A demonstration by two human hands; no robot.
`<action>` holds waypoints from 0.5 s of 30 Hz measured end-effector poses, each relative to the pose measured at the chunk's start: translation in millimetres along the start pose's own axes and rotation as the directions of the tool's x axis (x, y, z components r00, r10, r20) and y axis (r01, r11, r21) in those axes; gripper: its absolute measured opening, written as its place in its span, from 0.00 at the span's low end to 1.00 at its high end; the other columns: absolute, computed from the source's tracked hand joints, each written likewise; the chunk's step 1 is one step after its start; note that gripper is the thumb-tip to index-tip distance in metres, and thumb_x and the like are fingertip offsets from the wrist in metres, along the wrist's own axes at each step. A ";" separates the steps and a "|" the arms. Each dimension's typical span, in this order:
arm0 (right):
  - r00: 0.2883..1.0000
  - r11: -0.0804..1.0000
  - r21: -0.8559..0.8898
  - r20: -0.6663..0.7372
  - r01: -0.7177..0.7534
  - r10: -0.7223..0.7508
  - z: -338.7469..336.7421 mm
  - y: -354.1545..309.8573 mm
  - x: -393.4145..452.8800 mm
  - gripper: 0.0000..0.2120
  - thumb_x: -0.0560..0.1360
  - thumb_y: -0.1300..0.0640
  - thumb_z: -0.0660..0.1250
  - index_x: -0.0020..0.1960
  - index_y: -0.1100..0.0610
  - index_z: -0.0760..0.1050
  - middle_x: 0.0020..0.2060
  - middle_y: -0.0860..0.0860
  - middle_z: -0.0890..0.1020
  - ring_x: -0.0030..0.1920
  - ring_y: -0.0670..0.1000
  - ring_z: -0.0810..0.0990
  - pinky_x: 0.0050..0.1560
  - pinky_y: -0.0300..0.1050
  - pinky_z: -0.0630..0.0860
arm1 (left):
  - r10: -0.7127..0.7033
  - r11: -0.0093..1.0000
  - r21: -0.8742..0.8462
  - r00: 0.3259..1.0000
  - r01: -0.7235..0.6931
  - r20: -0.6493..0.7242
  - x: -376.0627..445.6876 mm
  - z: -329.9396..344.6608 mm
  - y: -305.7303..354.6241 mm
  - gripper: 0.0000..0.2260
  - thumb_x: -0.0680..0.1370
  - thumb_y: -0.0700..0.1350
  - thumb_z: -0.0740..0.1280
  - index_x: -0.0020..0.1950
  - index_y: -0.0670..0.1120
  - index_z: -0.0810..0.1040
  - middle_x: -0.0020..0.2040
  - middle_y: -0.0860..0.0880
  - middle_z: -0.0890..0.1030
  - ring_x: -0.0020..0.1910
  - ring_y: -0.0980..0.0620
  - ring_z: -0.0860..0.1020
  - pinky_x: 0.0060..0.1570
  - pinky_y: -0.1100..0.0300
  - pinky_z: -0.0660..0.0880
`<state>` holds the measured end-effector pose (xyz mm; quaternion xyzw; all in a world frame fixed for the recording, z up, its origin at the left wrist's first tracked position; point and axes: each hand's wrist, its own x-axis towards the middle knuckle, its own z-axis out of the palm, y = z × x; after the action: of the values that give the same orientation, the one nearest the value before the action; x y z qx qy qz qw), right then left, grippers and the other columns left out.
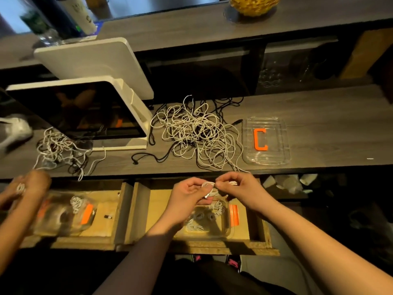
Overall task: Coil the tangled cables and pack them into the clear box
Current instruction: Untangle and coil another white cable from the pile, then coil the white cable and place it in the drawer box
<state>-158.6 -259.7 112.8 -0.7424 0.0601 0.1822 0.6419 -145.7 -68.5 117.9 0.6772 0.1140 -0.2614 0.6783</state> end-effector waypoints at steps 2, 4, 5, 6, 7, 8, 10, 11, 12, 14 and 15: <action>0.999 0.999 -0.008 -0.017 -0.044 0.043 0.9 18.8 4.7 0.09 0.77 0.56 0.71 0.56 0.57 0.80 0.50 0.53 0.83 0.49 0.49 0.83 0.46 0.42 0.82 | 0.003 0.999 0.040 0.996 0.001 -0.090 0.8 2.5 -13.4 0.05 0.76 0.38 0.72 0.51 0.39 0.82 0.45 0.40 0.86 0.41 0.47 0.85 0.42 0.61 0.82; 0.998 0.997 -0.061 -0.022 -0.056 0.055 2.2 37.6 8.8 0.08 0.78 0.58 0.69 0.56 0.57 0.79 0.52 0.54 0.82 0.50 0.51 0.83 0.46 0.41 0.82 | -0.026 0.999 0.018 0.989 0.029 -0.144 3.9 6.9 -28.2 0.03 0.76 0.37 0.73 0.49 0.40 0.82 0.42 0.41 0.85 0.39 0.49 0.85 0.39 0.63 0.81; 0.998 0.993 -0.100 -0.023 -0.062 0.060 4.7 45.2 10.5 0.07 0.78 0.58 0.69 0.56 0.56 0.79 0.51 0.54 0.82 0.49 0.52 0.83 0.46 0.41 0.82 | -0.040 0.999 0.018 0.984 0.044 -0.175 6.0 8.2 -35.8 0.02 0.76 0.37 0.73 0.48 0.40 0.82 0.42 0.42 0.85 0.39 0.50 0.84 0.39 0.62 0.80; 0.997 0.989 -0.129 -0.032 -0.076 0.072 8.4 53.1 12.4 0.06 0.78 0.58 0.69 0.54 0.56 0.79 0.49 0.54 0.82 0.47 0.52 0.83 0.47 0.44 0.82 | -0.050 0.997 0.043 0.975 0.061 -0.216 8.6 8.8 -43.9 0.02 0.76 0.38 0.74 0.47 0.42 0.83 0.42 0.44 0.86 0.38 0.51 0.84 0.38 0.61 0.81; 0.995 0.985 -0.142 -0.052 -0.097 0.091 12.4 61.2 14.4 0.04 0.78 0.57 0.69 0.52 0.55 0.79 0.47 0.54 0.83 0.46 0.54 0.83 0.50 0.50 0.82 | -0.052 0.993 0.088 0.964 0.077 -0.260 11.4 8.9 -51.6 0.02 0.76 0.39 0.74 0.47 0.44 0.83 0.42 0.46 0.86 0.37 0.53 0.84 0.38 0.59 0.81; 0.991 0.981 -0.152 -0.075 -0.121 0.110 15.3 69.3 16.8 0.04 0.77 0.56 0.70 0.50 0.55 0.78 0.45 0.53 0.83 0.45 0.55 0.83 0.51 0.55 0.82 | -0.044 0.985 0.145 0.954 0.090 -0.295 14.0 9.1 -58.0 0.02 0.75 0.41 0.75 0.46 0.46 0.84 0.42 0.48 0.86 0.37 0.55 0.84 0.38 0.57 0.82; 0.987 0.968 -0.200 -0.089 -0.152 0.137 17.7 80.9 19.9 0.04 0.76 0.54 0.71 0.47 0.54 0.79 0.43 0.51 0.83 0.45 0.54 0.83 0.51 0.59 0.81 | -0.020 0.967 0.235 0.948 0.099 -0.319 18.9 10.0 -67.5 0.04 0.75 0.43 0.75 0.43 0.51 0.84 0.41 0.51 0.86 0.37 0.57 0.83 0.41 0.54 0.84; 0.986 0.963 -0.219 -0.077 -0.160 0.147 16.7 85.3 20.8 0.04 0.76 0.54 0.71 0.46 0.54 0.79 0.42 0.50 0.83 0.45 0.53 0.83 0.52 0.59 0.80 | -0.007 0.960 0.264 0.949 0.095 -0.314 21.6 11.4 -71.5 0.05 0.75 0.43 0.75 0.43 0.53 0.84 0.41 0.52 0.85 0.38 0.57 0.83 0.42 0.54 0.83; 0.986 0.959 -0.229 -0.064 -0.166 0.155 15.1 88.7 21.6 0.04 0.76 0.54 0.71 0.45 0.54 0.80 0.42 0.49 0.83 0.45 0.53 0.82 0.52 0.59 0.80 | 0.006 0.952 0.292 0.952 0.089 -0.307 24.5 13.1 -75.3 0.06 0.75 0.42 0.75 0.43 0.52 0.84 0.40 0.53 0.85 0.38 0.56 0.83 0.43 0.56 0.82; 0.984 0.948 -0.262 -0.049 -0.180 0.173 12.0 92.7 22.6 0.05 0.76 0.54 0.71 0.44 0.54 0.80 0.41 0.50 0.83 0.44 0.53 0.82 0.51 0.58 0.80 | 0.027 0.936 0.343 0.954 0.081 -0.300 30.2 15.5 -84.3 0.03 0.76 0.40 0.74 0.46 0.48 0.85 0.40 0.54 0.84 0.39 0.55 0.82 0.45 0.59 0.80; 0.982 0.938 -0.288 -0.043 -0.191 0.186 11.6 92.9 23.0 0.05 0.76 0.53 0.71 0.45 0.54 0.80 0.41 0.51 0.83 0.43 0.53 0.82 0.50 0.57 0.81 | 0.031 0.930 0.357 0.952 0.084 -0.303 32.3 16.4 -88.4 0.03 0.76 0.39 0.74 0.48 0.45 0.85 0.40 0.54 0.83 0.40 0.54 0.82 0.46 0.59 0.79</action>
<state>-169.5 -260.7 17.0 -0.8209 0.1081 0.2441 0.5047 -166.9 -86.3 26.5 0.8220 0.1755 -0.1801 0.5109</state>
